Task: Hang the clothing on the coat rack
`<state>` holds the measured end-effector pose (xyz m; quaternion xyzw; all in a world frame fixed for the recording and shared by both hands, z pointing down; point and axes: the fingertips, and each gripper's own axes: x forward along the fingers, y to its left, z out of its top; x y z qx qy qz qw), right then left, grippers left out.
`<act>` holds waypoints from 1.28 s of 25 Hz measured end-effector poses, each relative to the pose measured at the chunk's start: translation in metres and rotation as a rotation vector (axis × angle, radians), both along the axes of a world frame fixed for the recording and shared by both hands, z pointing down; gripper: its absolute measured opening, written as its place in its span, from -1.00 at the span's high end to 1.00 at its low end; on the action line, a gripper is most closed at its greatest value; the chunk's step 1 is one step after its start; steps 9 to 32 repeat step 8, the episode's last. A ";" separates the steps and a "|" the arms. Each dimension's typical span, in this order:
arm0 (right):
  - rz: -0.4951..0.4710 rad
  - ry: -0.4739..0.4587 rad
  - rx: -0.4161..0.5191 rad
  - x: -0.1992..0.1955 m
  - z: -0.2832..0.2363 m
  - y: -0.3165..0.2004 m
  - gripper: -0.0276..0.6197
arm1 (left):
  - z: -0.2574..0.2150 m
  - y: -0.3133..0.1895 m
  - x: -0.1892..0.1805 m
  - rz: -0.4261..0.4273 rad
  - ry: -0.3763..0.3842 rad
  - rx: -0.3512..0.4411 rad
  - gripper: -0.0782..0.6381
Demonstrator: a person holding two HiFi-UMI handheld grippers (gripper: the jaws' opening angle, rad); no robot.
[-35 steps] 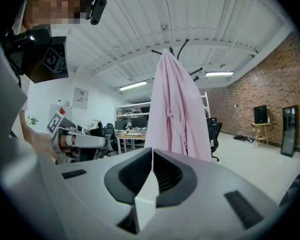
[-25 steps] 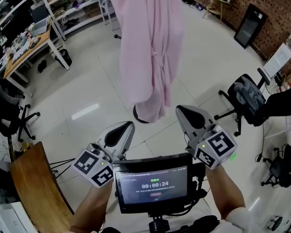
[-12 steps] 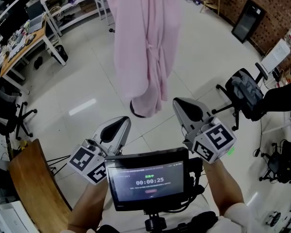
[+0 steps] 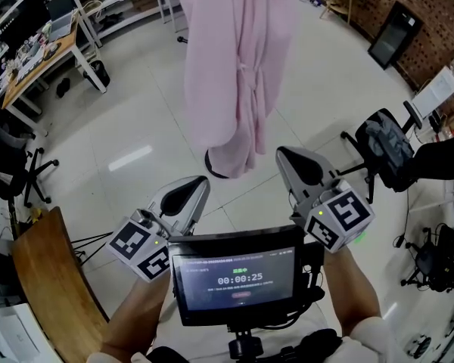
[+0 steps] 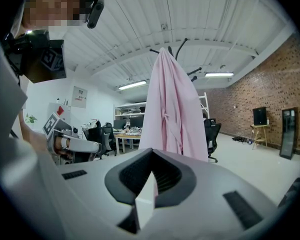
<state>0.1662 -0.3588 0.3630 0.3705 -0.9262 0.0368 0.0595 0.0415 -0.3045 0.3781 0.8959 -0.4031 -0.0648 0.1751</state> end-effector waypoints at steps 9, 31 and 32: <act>-0.011 0.011 0.009 0.003 -0.005 -0.009 0.91 | 0.001 -0.005 0.006 0.003 -0.003 -0.009 0.78; -0.011 0.011 0.009 0.003 -0.005 -0.009 0.91 | 0.001 -0.005 0.006 0.003 -0.003 -0.009 0.78; -0.011 0.011 0.009 0.003 -0.005 -0.009 0.91 | 0.001 -0.005 0.006 0.003 -0.003 -0.009 0.78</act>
